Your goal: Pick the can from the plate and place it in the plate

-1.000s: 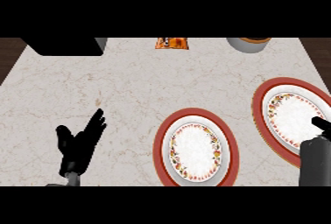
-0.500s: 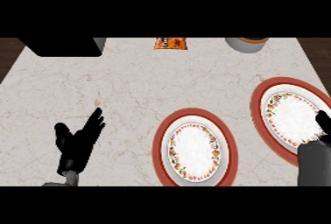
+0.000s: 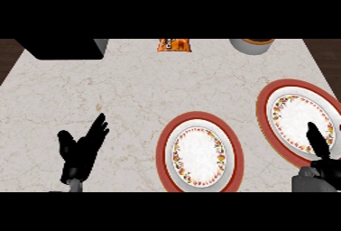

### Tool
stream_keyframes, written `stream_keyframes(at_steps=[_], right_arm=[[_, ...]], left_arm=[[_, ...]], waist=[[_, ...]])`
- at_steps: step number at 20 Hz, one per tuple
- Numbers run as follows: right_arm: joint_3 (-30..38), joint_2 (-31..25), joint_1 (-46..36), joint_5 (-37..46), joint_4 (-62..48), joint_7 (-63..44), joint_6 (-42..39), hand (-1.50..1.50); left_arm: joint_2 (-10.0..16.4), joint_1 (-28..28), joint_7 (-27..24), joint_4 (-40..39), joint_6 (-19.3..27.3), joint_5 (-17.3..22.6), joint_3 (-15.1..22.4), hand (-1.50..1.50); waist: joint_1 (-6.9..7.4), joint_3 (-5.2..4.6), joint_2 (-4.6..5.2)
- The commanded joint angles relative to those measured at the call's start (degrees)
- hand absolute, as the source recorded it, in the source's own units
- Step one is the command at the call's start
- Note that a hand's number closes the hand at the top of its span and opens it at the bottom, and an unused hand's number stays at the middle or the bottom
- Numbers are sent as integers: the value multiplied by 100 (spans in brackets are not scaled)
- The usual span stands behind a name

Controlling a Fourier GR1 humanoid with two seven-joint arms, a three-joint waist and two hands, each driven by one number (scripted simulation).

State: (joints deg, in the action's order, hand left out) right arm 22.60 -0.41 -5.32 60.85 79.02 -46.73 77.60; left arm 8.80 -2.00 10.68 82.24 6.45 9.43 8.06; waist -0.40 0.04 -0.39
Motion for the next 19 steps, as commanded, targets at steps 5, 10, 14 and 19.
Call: stream_keyframes(at_steps=[5,10,14,19], right_arm=[[-1884,40,1663,224,1154,-940,802,-150],[-2184,41,1871,1076,1127,-1796,584,-150],[-2736,41,2432,1444,1262,-2165,809,-150],[-2633,41,2059,1929,1075,-2766,687,-150]], left_arm=[[-27,-26,366,306,31,-78,65,0],[-62,126,277,55,-101,1,-55,0],[84,-64,155,134,-227,133,-239,0],[84,-43,205,176,-128,-21,-188,0]], waist=[[12,-7,23],[12,-14,45],[-6,-13,39],[-8,-14,47]])
